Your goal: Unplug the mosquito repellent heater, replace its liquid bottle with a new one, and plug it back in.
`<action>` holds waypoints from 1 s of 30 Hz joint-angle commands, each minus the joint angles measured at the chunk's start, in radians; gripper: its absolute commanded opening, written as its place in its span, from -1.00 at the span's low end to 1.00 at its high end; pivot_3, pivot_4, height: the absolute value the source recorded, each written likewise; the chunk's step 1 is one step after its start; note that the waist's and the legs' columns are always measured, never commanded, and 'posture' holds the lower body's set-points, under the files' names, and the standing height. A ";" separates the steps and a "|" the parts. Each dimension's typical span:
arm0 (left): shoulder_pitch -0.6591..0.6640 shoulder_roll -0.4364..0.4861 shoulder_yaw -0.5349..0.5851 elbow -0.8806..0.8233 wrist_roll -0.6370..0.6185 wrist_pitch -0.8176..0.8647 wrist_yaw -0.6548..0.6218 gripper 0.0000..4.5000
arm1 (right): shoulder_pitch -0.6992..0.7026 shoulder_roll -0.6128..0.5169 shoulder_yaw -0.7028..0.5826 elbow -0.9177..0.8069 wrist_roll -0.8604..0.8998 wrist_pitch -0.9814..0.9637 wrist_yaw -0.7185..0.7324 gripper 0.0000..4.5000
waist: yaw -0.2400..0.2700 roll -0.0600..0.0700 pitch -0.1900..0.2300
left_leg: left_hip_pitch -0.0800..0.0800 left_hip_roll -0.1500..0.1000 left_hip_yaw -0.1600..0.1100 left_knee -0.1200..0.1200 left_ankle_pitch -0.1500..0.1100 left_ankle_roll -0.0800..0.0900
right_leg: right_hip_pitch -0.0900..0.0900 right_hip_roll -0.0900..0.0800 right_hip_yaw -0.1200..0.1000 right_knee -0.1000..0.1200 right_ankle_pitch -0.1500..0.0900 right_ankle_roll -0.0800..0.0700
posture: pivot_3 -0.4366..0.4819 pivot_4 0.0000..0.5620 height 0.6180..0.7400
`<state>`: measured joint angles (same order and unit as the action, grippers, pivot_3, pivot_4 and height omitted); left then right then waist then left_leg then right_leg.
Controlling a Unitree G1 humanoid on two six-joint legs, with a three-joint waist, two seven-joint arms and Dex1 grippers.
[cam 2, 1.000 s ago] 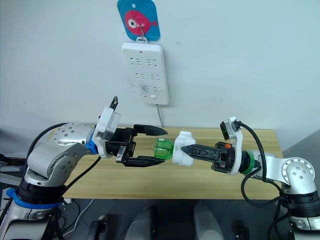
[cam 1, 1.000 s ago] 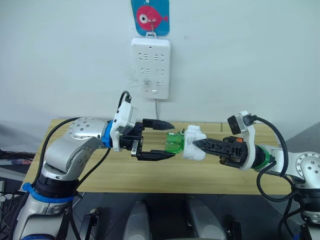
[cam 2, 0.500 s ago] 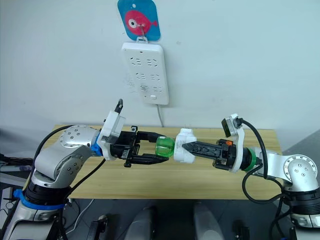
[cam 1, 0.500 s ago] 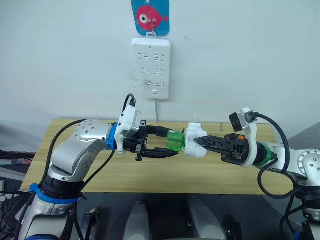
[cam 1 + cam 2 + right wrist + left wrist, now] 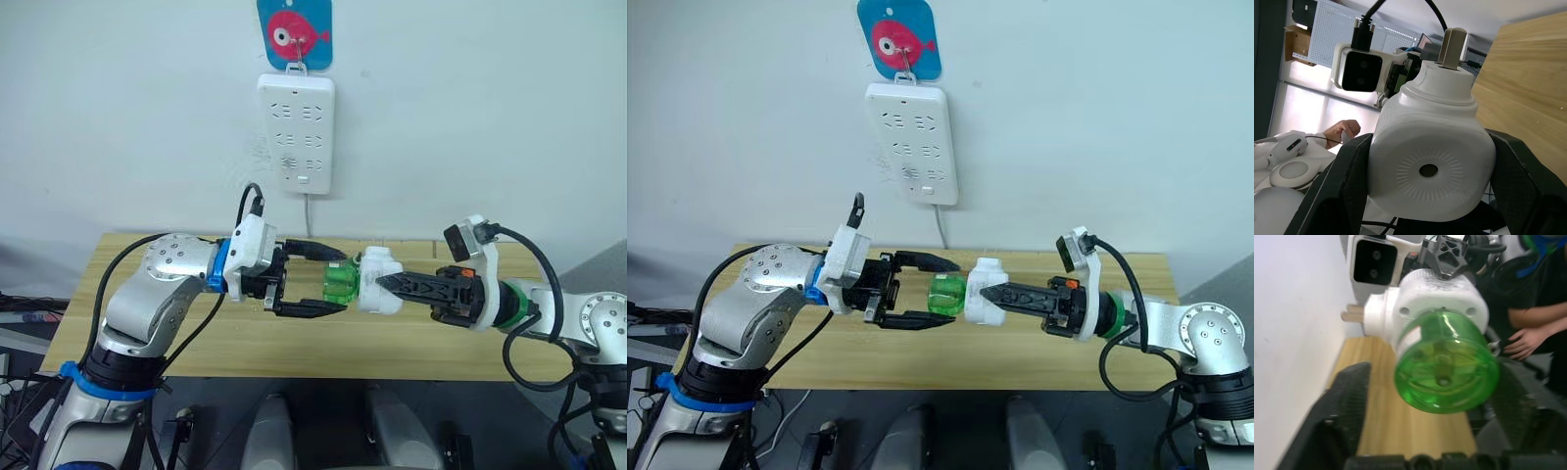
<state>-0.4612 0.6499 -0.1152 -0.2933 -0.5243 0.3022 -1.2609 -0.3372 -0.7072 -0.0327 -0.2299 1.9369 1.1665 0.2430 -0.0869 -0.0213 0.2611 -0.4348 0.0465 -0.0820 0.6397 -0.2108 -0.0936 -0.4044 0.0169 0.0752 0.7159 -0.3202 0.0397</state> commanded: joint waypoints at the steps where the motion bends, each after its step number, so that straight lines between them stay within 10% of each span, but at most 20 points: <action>1: 0.005 -0.007 0.000 -0.011 0.014 -0.049 -0.009 0.83 | -0.012 -0.008 -0.012 -0.035 0.035 0.001 0.011 0.36 | 0.000 0.000 0.000 | 0.000 0.000 0.000 0.000 0.000 0.000 | 0.000 0.000 0.000 0.000 0.000 0.000 | -0.33 -0.18 0.75; 9: -0.004 -0.033 -0.013 -0.029 0.017 -0.064 0.005 0.83 | -0.011 -0.005 -0.014 -0.034 0.035 -0.003 0.004 0.36 | 0.000 0.000 0.000 | 0.000 0.000 0.000 0.000 0.000 0.000 | 0.000 0.000 0.000 0.000 0.000 0.000 | -0.33 -0.18 0.75; 16: -0.013 -0.036 -0.032 -0.043 0.025 -0.065 0.008 0.03 | -0.009 -0.009 -0.012 -0.035 0.035 -0.002 0.001 0.36 | 0.000 0.000 0.000 | 0.000 0.000 0.000 0.000 0.000 0.000 | 0.000 0.000 0.000 0.000 0.000 0.000 | -0.32 -0.17 0.75; 24: -0.015 -0.051 -0.052 -0.047 0.047 -0.078 0.013 0.00 | -0.005 -0.038 -0.004 -0.048 0.035 0.001 0.011 0.36 | 0.000 0.000 0.000 | 0.000 0.000 0.000 0.000 0.000 0.000 | 0.000 0.000 0.000 0.000 0.000 0.000 | -0.33 -0.16 0.75; 30: 0.013 -0.079 -0.032 -0.026 0.049 -0.082 0.045 0.00 | 0.038 -0.197 -0.046 -0.043 0.017 0.024 -0.012 1.00 | 0.000 0.000 0.000 | 0.000 0.000 0.000 0.000 0.000 0.000 | 0.000 0.000 0.000 0.000 0.000 0.000 | -0.36 -0.16 0.75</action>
<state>-0.4506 0.5803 -0.1618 -0.2981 -0.4612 0.2397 -1.2282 -0.3160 -0.8675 -0.0402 -0.2477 1.9483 1.1755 0.2353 -0.0869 -0.0213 0.2612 -0.4350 0.0462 -0.0818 0.6400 -0.2109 -0.0935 -0.4042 0.0168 0.0754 0.7158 -0.3202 0.0397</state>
